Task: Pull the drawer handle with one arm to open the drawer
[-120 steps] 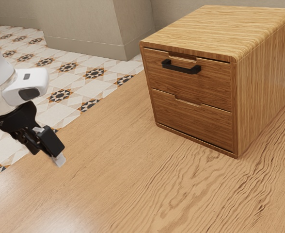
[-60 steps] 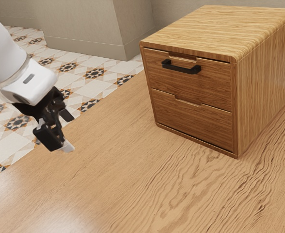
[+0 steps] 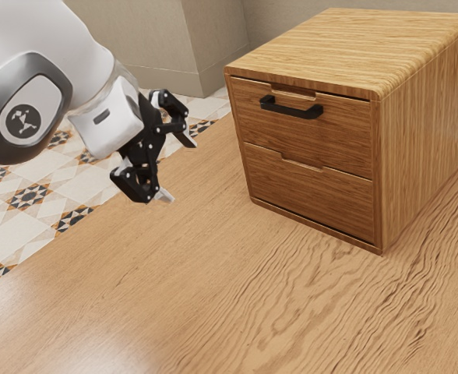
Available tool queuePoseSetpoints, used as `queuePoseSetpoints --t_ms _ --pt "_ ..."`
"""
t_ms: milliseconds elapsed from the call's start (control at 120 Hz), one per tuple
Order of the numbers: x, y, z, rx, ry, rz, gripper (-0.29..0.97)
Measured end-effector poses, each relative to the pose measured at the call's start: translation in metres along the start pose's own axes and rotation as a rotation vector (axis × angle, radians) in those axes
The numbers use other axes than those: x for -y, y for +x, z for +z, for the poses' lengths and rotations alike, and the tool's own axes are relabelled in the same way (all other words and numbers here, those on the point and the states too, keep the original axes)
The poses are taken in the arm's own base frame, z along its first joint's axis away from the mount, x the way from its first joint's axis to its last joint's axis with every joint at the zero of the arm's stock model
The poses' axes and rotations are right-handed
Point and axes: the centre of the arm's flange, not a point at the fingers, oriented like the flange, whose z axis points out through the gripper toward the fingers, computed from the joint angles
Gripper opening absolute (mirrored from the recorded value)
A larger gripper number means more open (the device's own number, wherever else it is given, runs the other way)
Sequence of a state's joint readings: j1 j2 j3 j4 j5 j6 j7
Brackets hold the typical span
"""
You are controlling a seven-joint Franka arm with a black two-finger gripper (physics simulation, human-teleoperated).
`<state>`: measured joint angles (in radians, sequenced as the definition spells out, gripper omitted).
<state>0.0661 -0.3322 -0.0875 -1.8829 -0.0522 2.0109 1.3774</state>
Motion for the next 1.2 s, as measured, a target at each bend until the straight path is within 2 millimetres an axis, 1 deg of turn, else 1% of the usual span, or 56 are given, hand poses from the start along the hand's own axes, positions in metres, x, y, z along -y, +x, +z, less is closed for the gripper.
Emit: queuePoseSetpoints --t_ms 92,175,258,358,500,717,942,1042,1200 --pt "0.009 0.001 -0.001 -0.013 0.052 0.017 0.68" --pt "0.022 0.004 -0.003 -0.024 0.093 0.033 0.68" --pt "0.032 0.014 0.000 -0.033 0.115 0.058 0.68" --pt "0.046 0.020 0.009 -0.041 0.126 0.077 0.68" --pt "0.069 0.021 0.019 -0.049 0.142 0.086 0.68" --pt "0.099 0.027 0.049 -0.062 0.136 0.103 0.68" --pt "0.118 0.036 0.079 -0.075 0.120 0.120 0.68" --pt "0.121 0.042 0.086 -0.080 0.116 0.131 0.68" --pt "0.125 0.038 0.091 -0.076 0.114 0.129 0.68"
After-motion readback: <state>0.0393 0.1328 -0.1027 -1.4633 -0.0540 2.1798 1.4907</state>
